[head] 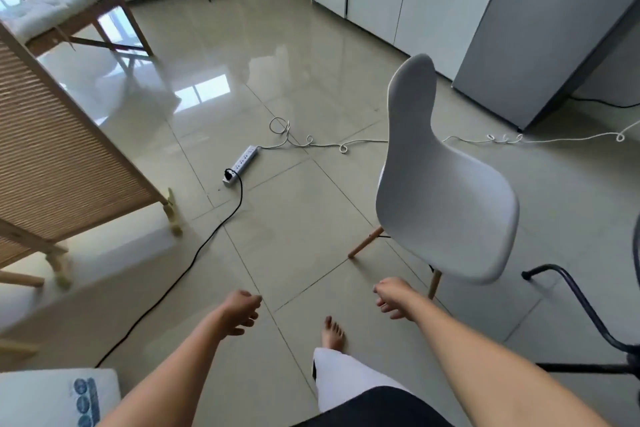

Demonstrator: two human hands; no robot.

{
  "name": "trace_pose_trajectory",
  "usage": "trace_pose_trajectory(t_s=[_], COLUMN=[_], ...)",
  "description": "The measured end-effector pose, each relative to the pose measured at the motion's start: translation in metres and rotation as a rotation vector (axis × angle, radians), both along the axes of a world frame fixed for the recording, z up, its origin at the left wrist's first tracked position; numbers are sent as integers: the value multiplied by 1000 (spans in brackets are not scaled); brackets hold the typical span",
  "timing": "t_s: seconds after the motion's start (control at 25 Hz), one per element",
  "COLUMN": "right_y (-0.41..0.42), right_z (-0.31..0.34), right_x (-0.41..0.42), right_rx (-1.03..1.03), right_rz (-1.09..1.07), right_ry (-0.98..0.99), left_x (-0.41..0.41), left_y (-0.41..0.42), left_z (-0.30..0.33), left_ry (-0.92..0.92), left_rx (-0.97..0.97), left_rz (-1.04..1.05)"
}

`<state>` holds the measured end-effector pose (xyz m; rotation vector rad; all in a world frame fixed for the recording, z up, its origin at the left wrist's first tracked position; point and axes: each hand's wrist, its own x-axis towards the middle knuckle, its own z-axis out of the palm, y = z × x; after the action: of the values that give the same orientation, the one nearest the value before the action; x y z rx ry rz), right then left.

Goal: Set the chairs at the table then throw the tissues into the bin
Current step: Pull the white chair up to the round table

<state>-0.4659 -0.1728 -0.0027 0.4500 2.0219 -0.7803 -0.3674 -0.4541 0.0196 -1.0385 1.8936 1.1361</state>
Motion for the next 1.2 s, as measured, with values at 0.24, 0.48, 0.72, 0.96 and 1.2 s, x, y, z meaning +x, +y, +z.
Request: trace_pose_trajectory(t_s=[0.24,0.48,0.72,0.96,1.2], right_y=[-93,-165,-236,-246,-223], right_z=[7,-6,-11,-18,-25], right_x=[-141,-268,-369,-438,-531], right_rx=[-83,-83,-167,-171,-207], right_rz=[-70,-251,-538,-829,-1079], right_ry=[-53,-93,-71,-109,-70], left_x=[-133,-256,-416,-564,-711], left_y=[-62,-141,-242,-263,-218], left_z=[10,0,0,-7,-18], left_ry=[59,19,-18,-74,-108], left_rx=[123,165,110,118,161], left_rz=[255,278,89,-97,-277])
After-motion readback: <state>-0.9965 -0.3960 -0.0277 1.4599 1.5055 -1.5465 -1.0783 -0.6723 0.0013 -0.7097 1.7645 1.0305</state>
